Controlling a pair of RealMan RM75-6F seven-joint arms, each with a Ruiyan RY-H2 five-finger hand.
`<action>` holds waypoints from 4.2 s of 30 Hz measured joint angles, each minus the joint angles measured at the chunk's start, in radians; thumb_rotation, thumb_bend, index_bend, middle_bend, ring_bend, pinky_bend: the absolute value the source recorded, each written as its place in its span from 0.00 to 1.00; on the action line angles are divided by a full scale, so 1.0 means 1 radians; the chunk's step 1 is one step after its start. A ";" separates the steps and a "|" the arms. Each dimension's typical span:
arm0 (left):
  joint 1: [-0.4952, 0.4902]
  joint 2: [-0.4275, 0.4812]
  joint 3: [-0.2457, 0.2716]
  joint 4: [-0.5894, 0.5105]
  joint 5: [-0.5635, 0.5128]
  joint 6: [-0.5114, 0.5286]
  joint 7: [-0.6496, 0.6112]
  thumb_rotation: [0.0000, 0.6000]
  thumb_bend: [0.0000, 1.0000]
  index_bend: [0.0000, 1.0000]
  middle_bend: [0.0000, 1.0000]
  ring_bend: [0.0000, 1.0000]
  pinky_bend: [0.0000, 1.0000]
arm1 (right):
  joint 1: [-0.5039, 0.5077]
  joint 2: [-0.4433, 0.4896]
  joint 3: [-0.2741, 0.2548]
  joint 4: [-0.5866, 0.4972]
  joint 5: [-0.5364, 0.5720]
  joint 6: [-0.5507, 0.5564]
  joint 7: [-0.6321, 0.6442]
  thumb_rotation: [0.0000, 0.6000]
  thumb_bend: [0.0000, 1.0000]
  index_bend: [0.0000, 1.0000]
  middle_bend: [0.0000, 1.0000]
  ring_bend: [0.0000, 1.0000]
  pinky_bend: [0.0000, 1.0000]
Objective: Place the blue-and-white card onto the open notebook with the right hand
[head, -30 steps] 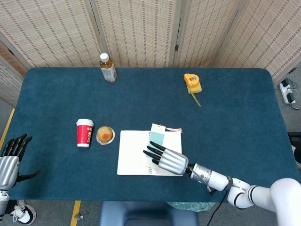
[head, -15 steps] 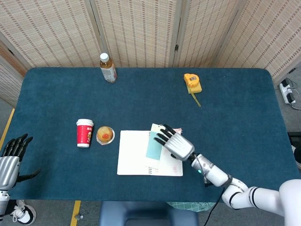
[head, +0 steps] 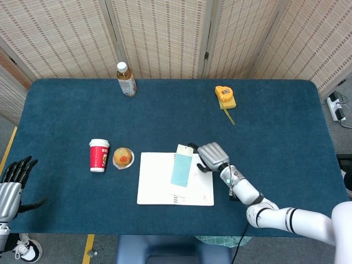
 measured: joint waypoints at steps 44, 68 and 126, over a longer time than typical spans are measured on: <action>0.002 -0.004 -0.024 0.006 -0.053 -0.015 -0.003 1.00 0.14 0.12 0.06 0.00 0.00 | 0.324 -0.061 -0.146 0.198 0.402 -0.234 0.165 0.96 0.49 0.15 0.93 0.94 1.00; 0.003 -0.007 -0.028 0.003 -0.055 -0.013 0.008 1.00 0.14 0.12 0.06 0.01 0.00 | 0.326 0.004 -0.233 0.042 0.332 -0.081 0.142 0.96 0.50 0.15 0.92 0.94 1.00; -0.002 -0.008 -0.029 0.012 -0.057 -0.023 0.001 1.00 0.14 0.12 0.06 0.01 0.00 | 0.271 0.028 -0.236 -0.063 0.138 -0.132 0.203 0.95 0.50 0.16 0.92 0.94 1.00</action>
